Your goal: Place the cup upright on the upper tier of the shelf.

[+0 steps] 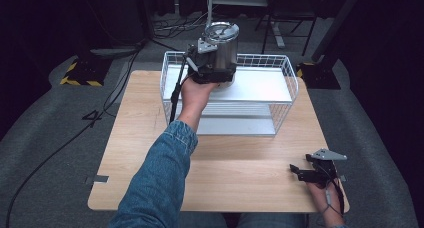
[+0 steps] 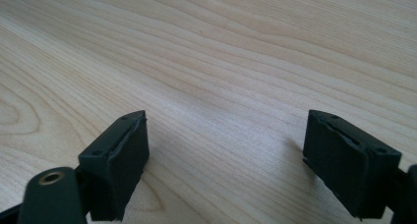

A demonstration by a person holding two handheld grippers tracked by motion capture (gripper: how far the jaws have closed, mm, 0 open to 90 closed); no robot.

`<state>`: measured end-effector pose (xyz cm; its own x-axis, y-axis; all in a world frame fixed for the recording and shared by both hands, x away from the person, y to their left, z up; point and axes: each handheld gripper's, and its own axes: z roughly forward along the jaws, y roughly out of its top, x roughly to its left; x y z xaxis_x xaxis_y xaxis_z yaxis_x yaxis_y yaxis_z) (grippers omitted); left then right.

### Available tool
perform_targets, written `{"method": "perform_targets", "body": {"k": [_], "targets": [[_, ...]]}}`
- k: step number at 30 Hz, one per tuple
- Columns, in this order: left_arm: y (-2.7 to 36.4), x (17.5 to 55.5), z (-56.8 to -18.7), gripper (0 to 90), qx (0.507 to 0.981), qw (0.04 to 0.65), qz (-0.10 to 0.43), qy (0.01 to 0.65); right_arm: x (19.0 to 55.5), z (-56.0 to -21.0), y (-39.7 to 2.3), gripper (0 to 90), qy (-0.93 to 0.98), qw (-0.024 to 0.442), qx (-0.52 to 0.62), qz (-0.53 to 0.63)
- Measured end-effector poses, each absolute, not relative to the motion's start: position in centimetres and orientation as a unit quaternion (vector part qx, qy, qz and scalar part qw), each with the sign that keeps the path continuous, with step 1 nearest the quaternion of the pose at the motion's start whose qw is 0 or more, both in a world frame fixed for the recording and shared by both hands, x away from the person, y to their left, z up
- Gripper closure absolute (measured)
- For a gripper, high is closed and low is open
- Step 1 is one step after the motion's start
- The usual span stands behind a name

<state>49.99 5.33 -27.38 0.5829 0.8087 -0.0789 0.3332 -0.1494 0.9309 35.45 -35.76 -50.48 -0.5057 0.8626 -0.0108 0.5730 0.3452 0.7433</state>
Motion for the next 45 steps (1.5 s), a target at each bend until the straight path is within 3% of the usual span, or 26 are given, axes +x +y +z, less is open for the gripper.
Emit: {"method": "perform_targets", "body": {"k": [15,45], "targets": [[4.1,50.3,-28.8,3.6,0.748,0.482,0.236,0.391,35.5,-50.5,-35.8,18.3,0.794,0.206,0.452,0.351],[5.0,48.8,-28.5,0.0,0.740,0.500,0.245,0.377,35.5,-50.5,-35.8,18.3,0.794,0.203,0.453,0.351]]}}
